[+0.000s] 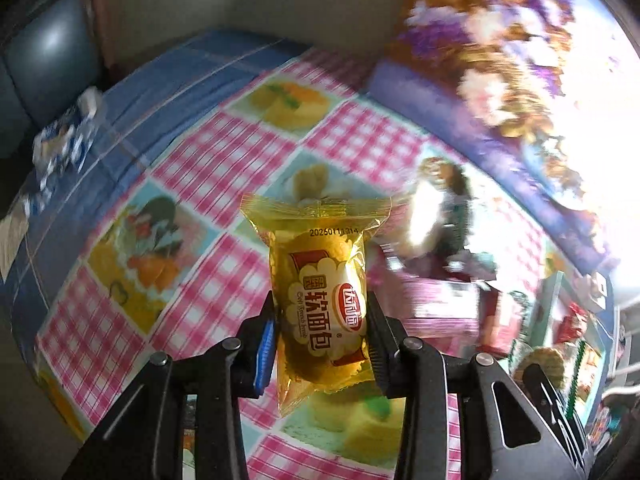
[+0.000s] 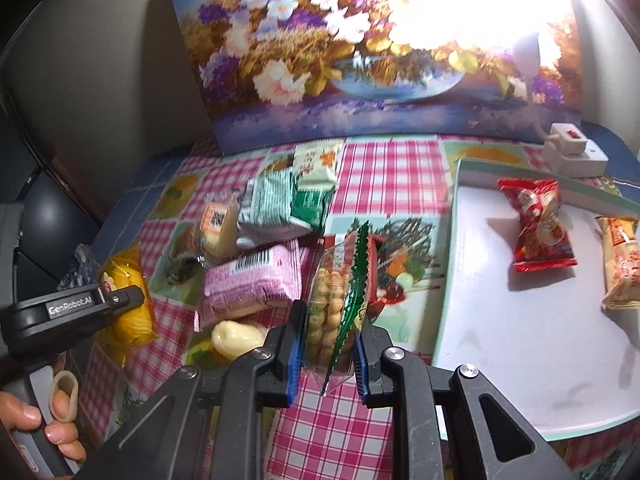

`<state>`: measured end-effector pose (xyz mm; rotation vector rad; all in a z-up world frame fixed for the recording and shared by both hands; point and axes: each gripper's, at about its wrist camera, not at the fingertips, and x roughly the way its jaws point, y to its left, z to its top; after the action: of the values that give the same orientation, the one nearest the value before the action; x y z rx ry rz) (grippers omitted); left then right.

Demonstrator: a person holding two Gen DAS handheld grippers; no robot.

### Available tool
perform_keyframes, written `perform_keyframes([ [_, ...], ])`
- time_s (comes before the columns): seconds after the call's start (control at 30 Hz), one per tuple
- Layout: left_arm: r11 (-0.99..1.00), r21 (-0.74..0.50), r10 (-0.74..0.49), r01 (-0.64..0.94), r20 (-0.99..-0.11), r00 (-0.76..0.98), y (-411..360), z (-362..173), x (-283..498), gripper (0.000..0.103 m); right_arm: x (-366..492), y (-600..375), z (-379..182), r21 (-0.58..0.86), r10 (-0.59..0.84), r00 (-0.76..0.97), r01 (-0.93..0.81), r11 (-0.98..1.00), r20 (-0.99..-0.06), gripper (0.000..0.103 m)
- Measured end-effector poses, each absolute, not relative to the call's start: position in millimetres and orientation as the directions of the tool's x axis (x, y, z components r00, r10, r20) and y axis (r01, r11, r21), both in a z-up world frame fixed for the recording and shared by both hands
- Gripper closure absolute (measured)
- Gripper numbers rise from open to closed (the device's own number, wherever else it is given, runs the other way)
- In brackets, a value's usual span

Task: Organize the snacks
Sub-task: 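Carry the cracker pack and bread pack over the white tray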

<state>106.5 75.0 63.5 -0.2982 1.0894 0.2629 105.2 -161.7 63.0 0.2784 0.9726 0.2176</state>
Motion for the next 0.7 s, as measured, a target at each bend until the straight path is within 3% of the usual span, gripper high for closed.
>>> perform_keyframes([
  [0.3,0.99,-0.077,-0.011,-0.115,-0.874,0.487,-15.0,88.4,116.4,0.062,102.0,-209.5,82.3,0.299,0.195,0.615,0.07,0.952,-0.764,0.08],
  [0.7,0.977,-0.037,-0.133,0.211,-0.878,0.459,-156.2,81.9,113.3,0.062,77.9,-338.0,54.5,0.281,-0.019,0.546,0.461,0.842,-0.838,0.08],
])
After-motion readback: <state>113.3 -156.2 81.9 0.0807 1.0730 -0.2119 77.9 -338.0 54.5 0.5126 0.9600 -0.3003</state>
